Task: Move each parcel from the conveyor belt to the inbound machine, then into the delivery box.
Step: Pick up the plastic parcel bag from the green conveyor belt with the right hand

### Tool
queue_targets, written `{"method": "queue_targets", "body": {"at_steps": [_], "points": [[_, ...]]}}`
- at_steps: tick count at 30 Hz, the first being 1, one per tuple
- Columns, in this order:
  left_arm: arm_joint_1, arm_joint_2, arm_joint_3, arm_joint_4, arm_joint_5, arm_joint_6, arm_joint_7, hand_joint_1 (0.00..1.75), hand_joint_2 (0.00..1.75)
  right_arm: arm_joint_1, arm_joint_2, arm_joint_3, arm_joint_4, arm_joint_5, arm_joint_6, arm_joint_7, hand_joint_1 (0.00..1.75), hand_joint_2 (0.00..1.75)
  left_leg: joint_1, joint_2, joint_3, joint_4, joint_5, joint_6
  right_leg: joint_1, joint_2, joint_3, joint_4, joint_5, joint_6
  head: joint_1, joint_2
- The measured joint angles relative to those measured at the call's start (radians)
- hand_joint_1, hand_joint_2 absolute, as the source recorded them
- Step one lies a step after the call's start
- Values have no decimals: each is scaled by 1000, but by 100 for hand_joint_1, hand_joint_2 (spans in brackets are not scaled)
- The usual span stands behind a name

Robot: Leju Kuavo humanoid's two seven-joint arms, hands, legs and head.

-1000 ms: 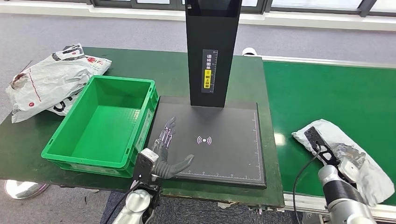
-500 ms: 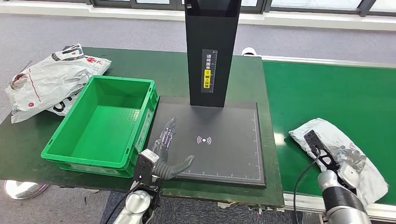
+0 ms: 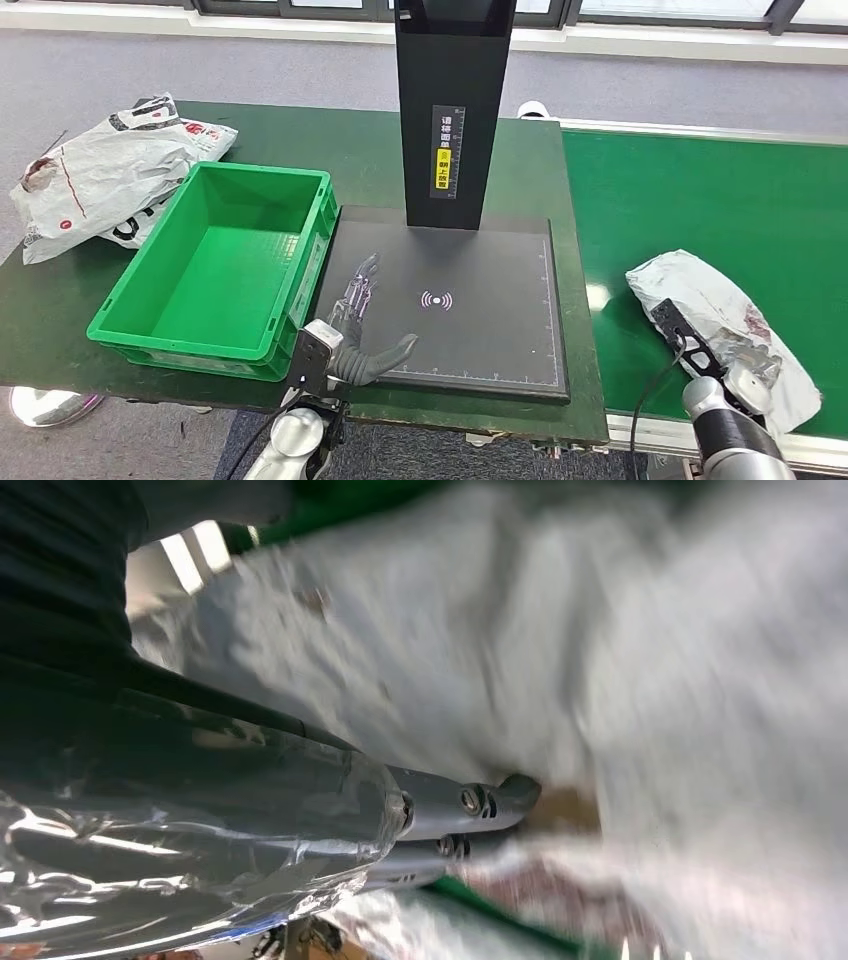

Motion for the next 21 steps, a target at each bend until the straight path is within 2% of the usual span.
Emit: {"method": "queue_targets", "body": {"at_steps": [5, 9, 21], "points": [[-14, 0, 0, 17, 2, -2, -4, 0, 175, -15, -3, -12, 61, 4, 71, 0, 0, 175, 1, 0, 3, 0, -1, 1, 1, 0, 3, -1, -1, 1, 0, 0], [-19, 0, 0, 29, 6, -6, -8, 0, 175, -26, -3, -33, 96, -4, 107, -3, 175, 175, 1, 0, 5, 0, -1, 2, 1, -1, 5, -2, -2, 2, 0, 0], [-22, 0, 0, 39, 13, -4, -12, 0, 175, -49, 1, -68, 139, -14, 124, -35, 175, 175, 1, -1, 9, 2, -2, 4, 1, -1, 12, -4, -1, 3, 0, 0]]}}
